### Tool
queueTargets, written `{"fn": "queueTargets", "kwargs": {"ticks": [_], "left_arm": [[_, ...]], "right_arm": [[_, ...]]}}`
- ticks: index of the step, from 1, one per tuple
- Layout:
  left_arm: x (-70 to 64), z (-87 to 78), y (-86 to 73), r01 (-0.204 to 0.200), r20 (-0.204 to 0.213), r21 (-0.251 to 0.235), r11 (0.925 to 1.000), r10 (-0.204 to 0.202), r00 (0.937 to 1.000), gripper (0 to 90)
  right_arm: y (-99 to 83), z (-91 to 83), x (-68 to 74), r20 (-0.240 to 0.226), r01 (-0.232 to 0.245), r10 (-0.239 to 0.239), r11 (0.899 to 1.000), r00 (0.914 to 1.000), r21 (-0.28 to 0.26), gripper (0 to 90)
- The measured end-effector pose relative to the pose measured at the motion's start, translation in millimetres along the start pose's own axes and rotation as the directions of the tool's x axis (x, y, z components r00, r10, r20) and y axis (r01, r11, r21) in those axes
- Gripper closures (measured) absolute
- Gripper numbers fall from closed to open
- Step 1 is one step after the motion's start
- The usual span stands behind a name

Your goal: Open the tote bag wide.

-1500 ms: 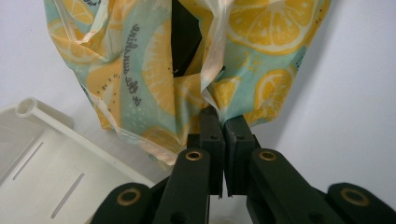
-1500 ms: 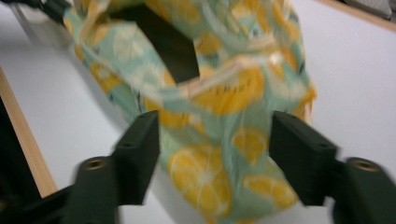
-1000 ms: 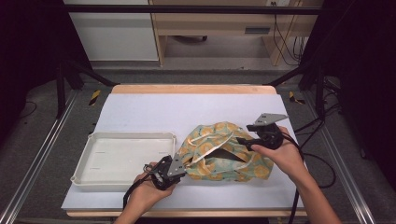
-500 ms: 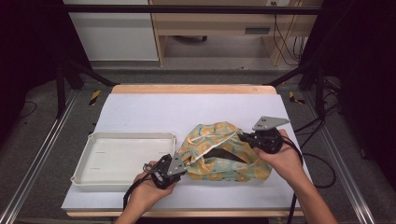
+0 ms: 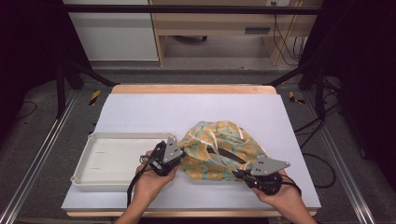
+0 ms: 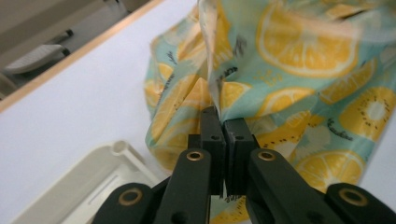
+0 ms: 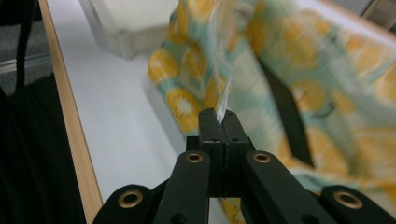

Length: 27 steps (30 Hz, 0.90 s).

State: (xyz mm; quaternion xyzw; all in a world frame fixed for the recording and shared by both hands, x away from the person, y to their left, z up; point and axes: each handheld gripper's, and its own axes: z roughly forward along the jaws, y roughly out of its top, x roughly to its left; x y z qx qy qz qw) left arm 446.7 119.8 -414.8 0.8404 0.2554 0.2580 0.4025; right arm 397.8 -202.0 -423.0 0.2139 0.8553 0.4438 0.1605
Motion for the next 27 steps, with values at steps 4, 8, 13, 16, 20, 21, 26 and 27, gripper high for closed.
{"fn": "queueTargets", "kwargs": {"ticks": [4,8,13,16,20,21,26,27], "left_arm": [[6.2,-4.3,-1.2,0.015,-0.021,-0.021,0.9997,-0.016,0.9997,88.3],[9.9,-6.1,-3.2,0.024,-0.027,-0.029,0.9993,-0.025,0.9993,88.0],[14.0,-9.8,-4.8,0.04,-0.037,-0.039,0.9985,-0.041,0.9985,88.0],[14.5,-11.4,-5.2,0.038,-0.04,-0.046,0.9982,-0.04,0.9984,87.9],[16.3,-14.7,-6.0,0.049,-0.035,-0.054,0.9973,-0.051,0.9981,87.8],[15.9,-15.1,-6.7,0.05,-0.03,-0.054,0.9973,-0.051,0.9982,87.8],[10.4,-17.7,-11.6,0.039,-0.002,-0.046,0.9982,-0.04,0.9992,87.7],[10.0,-18.1,-12.1,0.033,0.0,-0.043,0.9985,-0.033,0.9995,87.6]], "right_arm": [[-12.3,11.8,2.8,-0.006,0.011,-0.01,0.997,0.9999,0.081,90.0],[-20.5,15.1,-1.1,0.018,-0.007,0.004,0.992,0.9998,0.128,90.0],[-32.5,16.4,-8.8,0.082,-0.03,0.015,0.982,0.9965,0.187,90.0],[-37.0,13.9,-13.2,0.095,-0.051,0.034,0.981,0.9949,0.186,90.0],[-38.1,12.0,-17.2,0.116,-0.051,0.029,0.98,0.9928,0.192,90.0],[-37.8,11.1,-17.7,0.11,-0.058,0.038,0.981,0.9932,0.187,90.0],[-24.5,0.0,-9.8,0.069,-0.062,0.054,0.992,0.9961,0.107,79.2],[-21.5,-3.1,-7.6,0.061,-0.055,0.049,0.994,0.997,0.098,77.2]]}}
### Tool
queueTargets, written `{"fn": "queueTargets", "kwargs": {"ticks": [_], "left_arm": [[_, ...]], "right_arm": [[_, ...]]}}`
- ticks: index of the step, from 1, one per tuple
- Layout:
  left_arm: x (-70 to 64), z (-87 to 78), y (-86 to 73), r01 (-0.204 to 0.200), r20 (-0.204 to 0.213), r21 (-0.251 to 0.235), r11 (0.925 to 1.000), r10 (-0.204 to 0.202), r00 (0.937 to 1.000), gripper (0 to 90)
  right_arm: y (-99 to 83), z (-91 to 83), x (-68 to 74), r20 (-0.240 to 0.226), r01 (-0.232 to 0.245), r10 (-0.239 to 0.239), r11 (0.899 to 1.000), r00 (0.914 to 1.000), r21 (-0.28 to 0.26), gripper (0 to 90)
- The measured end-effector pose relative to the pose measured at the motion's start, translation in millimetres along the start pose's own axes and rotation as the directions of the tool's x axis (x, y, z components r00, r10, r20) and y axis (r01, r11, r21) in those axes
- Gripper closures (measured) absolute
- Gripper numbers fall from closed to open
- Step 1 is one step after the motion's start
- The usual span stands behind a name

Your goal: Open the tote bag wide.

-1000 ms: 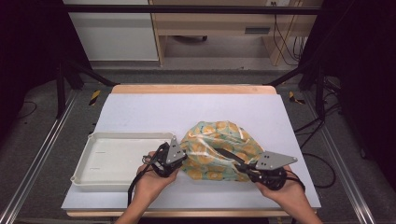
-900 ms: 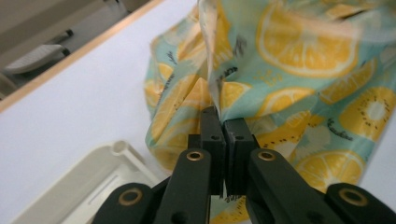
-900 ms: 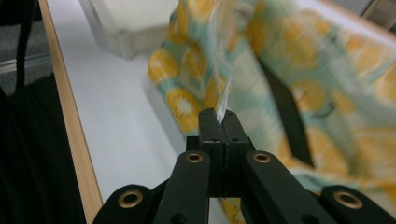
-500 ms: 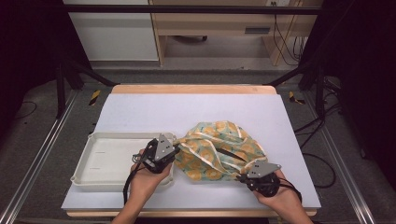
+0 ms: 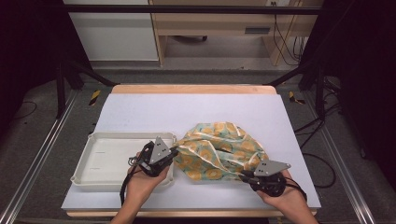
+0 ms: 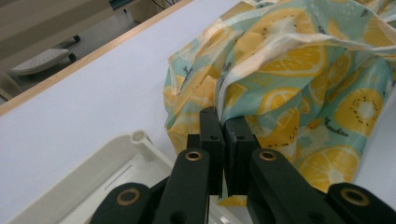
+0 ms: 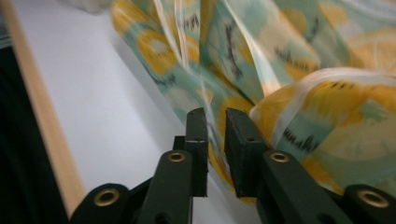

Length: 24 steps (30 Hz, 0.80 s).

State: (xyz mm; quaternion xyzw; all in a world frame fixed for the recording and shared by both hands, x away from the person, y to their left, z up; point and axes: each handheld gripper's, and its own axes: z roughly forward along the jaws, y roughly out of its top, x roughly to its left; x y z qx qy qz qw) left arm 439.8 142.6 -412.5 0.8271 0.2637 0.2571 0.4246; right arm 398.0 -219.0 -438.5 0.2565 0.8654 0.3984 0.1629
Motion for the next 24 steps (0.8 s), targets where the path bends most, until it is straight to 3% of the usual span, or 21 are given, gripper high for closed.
{"fn": "queueTargets", "kwargs": {"ticks": [4,9,13,18,20,24], "left_arm": [[-2.4,-2.5,-2.8,-0.032,0.012,0.021,0.9993,0.032,0.9994,87.8],[-4.8,-3.1,-7.9,-0.034,0.029,0.028,0.999,0.033,0.999,87.6],[-7.7,-2.4,-8.4,-0.054,0.047,0.034,0.998,0.052,0.9976,87.3],[-12.2,-4.9,-10.2,-0.109,0.066,0.045,0.993,0.106,0.9922,86.7],[-13.5,-5.1,-9.5,-0.121,0.075,0.038,0.992,0.118,0.9903,86.8],[-16.2,-8.0,-7.8,-0.151,0.1,0.049,0.9873,0.146,0.9842,88.5]], "right_arm": [[7.3,-13.4,4.4,0.002,0.017,-0.016,0.999,0.9999,-0.036,68.8],[16.1,-34.4,2.7,-0.018,-0.003,0.001,0.993,0.9998,-0.118,61.8],[24.8,-43.9,-4.6,0.01,-0.009,0.01,0.989,0.9999,-0.148,60.3],[38.3,-47.6,-23.8,0.064,-0.016,0.027,0.984,0.9976,-0.176,61.2],[39.8,-42.7,-34.1,0.089,-0.022,0.037,0.987,0.9953,-0.161,62.2],[31.4,-20.0,-61.4,0.092,-0.066,0.075,0.993,0.993,-0.102,66.2]]}}
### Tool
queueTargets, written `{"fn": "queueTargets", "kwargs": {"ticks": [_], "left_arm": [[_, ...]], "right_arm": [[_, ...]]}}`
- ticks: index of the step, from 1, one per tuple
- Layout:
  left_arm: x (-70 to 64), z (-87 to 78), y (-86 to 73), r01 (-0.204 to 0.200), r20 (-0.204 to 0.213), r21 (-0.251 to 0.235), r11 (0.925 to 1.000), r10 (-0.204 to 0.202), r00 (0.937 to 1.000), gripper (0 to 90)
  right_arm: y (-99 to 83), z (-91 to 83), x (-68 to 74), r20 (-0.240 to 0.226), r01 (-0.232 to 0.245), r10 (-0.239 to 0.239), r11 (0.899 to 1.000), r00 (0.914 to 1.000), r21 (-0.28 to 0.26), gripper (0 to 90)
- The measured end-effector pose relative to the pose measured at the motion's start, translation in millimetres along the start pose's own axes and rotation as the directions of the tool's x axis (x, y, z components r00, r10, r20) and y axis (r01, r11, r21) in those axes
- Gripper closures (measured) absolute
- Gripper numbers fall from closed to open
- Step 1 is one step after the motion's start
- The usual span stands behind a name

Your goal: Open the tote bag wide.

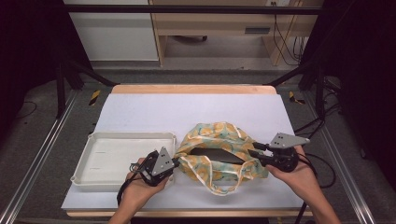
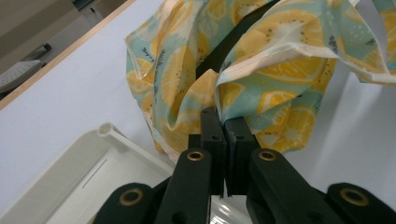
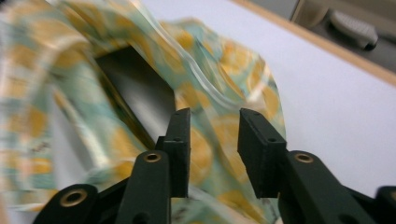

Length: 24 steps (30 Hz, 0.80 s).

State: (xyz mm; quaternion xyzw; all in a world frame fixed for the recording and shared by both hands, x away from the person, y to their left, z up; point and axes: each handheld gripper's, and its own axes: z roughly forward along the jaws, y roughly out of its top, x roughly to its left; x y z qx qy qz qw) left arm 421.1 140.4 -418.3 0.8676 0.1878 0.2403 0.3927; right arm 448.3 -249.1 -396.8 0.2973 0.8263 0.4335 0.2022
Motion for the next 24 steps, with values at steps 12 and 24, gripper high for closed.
{"fn": "queueTargets", "kwargs": {"ticks": [12,24], "left_arm": [[-17.5,-5.1,-10.5,-0.055,0.044,0.047,0.9974,0.053,0.9976,89.0],[-29.4,2.6,-14.2,-0.093,0.073,0.094,0.9912,0.087,0.9936,88.7]], "right_arm": [[-39.8,4.6,28.1,-0.1,0.042,-0.034,0.996,0.9944,0.079,62.5],[-58.0,16.2,39.3,-0.023,0.062,-0.06,0.992,0.998,0.107,32.7]]}}
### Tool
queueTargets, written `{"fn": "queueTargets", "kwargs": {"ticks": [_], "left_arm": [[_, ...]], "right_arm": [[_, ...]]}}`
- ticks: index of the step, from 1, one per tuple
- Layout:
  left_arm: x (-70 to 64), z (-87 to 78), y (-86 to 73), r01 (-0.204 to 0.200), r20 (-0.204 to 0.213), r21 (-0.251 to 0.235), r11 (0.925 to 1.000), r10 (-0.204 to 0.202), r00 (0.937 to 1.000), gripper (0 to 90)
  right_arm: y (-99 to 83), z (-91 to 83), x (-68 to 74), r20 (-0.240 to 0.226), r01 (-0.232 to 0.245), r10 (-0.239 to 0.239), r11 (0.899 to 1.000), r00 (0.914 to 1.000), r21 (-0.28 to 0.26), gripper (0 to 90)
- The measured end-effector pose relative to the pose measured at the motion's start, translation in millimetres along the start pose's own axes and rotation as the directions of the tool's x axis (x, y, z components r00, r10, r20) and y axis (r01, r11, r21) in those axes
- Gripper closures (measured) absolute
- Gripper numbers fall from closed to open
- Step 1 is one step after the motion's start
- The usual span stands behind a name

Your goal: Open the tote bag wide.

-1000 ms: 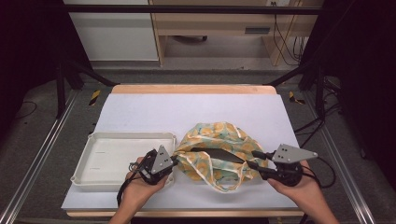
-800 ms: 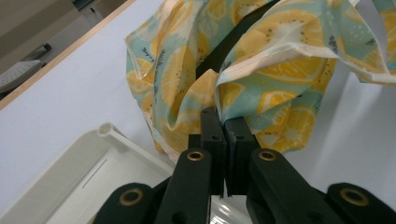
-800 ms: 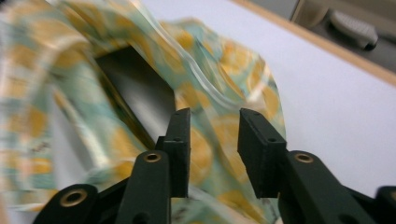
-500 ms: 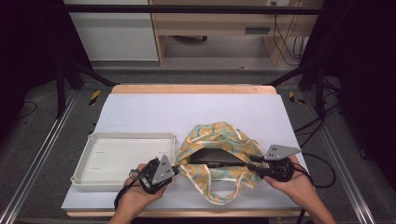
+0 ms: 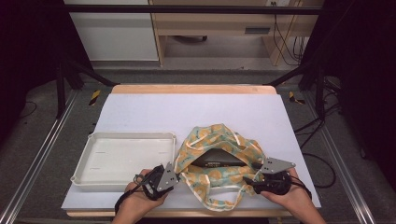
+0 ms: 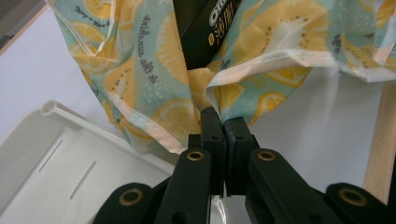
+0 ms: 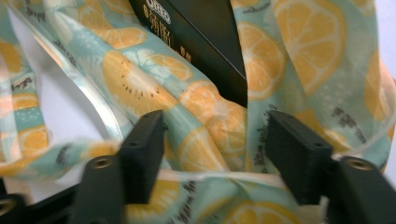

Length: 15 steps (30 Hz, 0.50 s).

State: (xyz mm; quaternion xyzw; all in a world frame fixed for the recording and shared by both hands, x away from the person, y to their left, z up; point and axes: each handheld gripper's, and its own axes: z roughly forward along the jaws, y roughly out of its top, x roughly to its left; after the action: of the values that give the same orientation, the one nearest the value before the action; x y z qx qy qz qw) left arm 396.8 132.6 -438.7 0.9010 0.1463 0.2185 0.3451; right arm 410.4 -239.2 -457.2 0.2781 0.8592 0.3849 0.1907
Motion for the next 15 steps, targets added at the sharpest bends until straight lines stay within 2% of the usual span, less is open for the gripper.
{"fn": "queueTargets", "kwargs": {"ticks": [1,4,7,9,10,12,15], "left_arm": [[-0.2,0.2,0.3,0.001,0.001,-0.001,1.0,-0.001,1.0,88.7],[2.3,-2.1,0.4,0.007,-0.013,-0.008,0.9999,-0.007,0.9999,88.8],[6.5,-5.3,-0.7,0.032,-0.021,-0.021,0.9993,-0.032,0.9993,88.8],[8.8,-6.1,-2.4,0.061,-0.016,-0.033,0.9976,-0.062,0.998,88.9],[10.6,-6.4,-3.3,0.067,-0.009,-0.033,0.9972,-0.067,0.9977,88.9],[11.3,-5.1,-4.3,0.087,0.002,-0.036,0.9956,-0.087,0.9962,88.9],[10.2,-3.2,-3.3,0.081,0.006,-0.027,0.9963,-0.081,0.9967,88.8]], "right_arm": [[0.1,1.6,1.8,0.009,0.003,-0.003,1.0,1.0,0.006,26.2],[0.0,5.2,5.3,0.015,0.011,-0.011,1.0,0.9998,0.018,20.6],[-0.4,6.9,8.0,0.026,0.039,-0.04,0.998,0.9988,0.042,28.8],[-1.4,5.8,7.4,0.024,0.053,-0.055,0.997,0.9982,0.062,49.5],[-2.3,5.0,7.3,0.024,0.048,-0.05,0.996,0.9985,0.072,53.3],[-3.8,2.9,6.1,0.016,0.056,-0.058,0.995,0.9982,0.079,69.5],[-4.7,0.0,6.9,0.008,0.061,-0.062,0.996,0.9981,0.072,84.1]]}}
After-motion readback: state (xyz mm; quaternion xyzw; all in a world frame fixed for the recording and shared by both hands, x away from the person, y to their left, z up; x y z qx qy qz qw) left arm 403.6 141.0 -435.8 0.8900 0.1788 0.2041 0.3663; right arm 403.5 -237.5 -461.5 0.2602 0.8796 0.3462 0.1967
